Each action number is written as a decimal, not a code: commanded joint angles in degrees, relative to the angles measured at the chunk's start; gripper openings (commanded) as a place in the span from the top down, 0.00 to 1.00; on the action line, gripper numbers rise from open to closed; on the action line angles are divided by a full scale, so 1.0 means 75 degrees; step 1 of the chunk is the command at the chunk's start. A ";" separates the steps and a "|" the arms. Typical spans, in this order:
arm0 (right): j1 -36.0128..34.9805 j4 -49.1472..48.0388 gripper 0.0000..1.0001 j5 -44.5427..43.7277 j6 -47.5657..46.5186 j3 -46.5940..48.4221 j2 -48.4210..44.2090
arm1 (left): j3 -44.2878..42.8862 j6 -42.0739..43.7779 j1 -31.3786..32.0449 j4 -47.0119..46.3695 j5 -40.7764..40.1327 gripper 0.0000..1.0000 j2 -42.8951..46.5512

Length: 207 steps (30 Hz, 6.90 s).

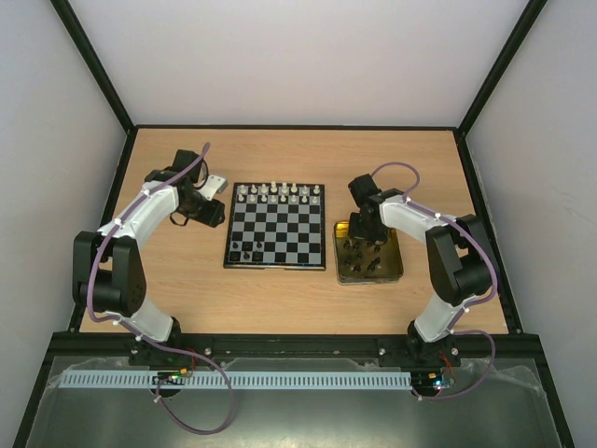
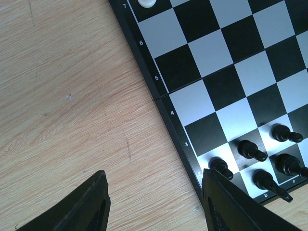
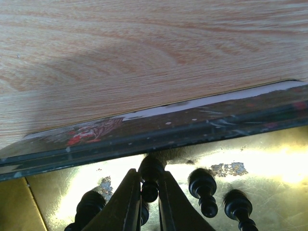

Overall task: Set up the chess pieces on the board
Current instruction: Pick up the chess piece from the storage box, then place the chess piece on the chessboard, then pick up the chess piece from the storage box.

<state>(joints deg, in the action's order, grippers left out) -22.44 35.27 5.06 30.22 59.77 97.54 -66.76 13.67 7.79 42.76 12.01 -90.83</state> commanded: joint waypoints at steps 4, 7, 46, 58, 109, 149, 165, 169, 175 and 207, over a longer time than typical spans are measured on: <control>0.0050 -0.0060 0.93 -0.0122 0.0022 -0.0134 0.0101 | 0.0108 0.0029 -0.0043 0.0076 -0.0003 0.46 0.0221; 0.0050 0.0032 0.93 -0.0176 0.0020 -0.0067 0.0037 | 0.0111 0.0029 -0.0043 0.0065 0.0003 0.45 0.0236; -0.3143 0.2048 0.96 -0.0482 0.0620 0.3276 0.0503 | 0.0183 -0.0075 -0.0035 -0.0046 -0.0014 0.45 0.0600; -0.3692 0.1849 0.98 -0.0113 0.0578 0.3818 0.1490 | 0.0410 -0.0088 -0.0043 -0.0212 -0.0148 0.45 0.0777; -0.4429 0.2124 0.98 -0.0464 0.0273 0.5506 0.3469 | 0.0356 -0.0616 -0.1180 -0.0674 -0.0652 0.27 -0.0219; -0.4427 0.2225 0.79 -0.0664 0.0178 0.5781 0.3689 | 0.0547 -0.0547 -0.1250 -0.0635 -0.0427 0.27 -0.0119; -0.4368 0.2354 0.71 -0.1182 0.0219 0.6141 0.3581 | 0.0410 -0.0510 -0.1250 -0.0489 -0.0301 0.27 -0.0044; -0.4163 0.2408 0.71 -0.1364 0.0352 0.6231 0.3405 | 0.0342 -0.0510 -0.1250 -0.0434 -0.0289 0.27 -0.0025; -0.2902 0.2176 0.71 -0.1466 0.0487 0.4670 0.1796 | 0.0353 -0.0506 -0.1250 -0.0380 -0.0298 0.27 0.0088; 0.0251 0.0792 0.76 -0.0288 0.0251 0.0270 -0.0358 | 0.0431 -0.0597 -0.1227 -0.0387 -0.0231 0.27 0.0019</control>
<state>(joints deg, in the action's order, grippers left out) -21.21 41.91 2.94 32.34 63.18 96.12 -62.96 9.58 -1.30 38.50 9.89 -91.15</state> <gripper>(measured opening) 0.247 0.733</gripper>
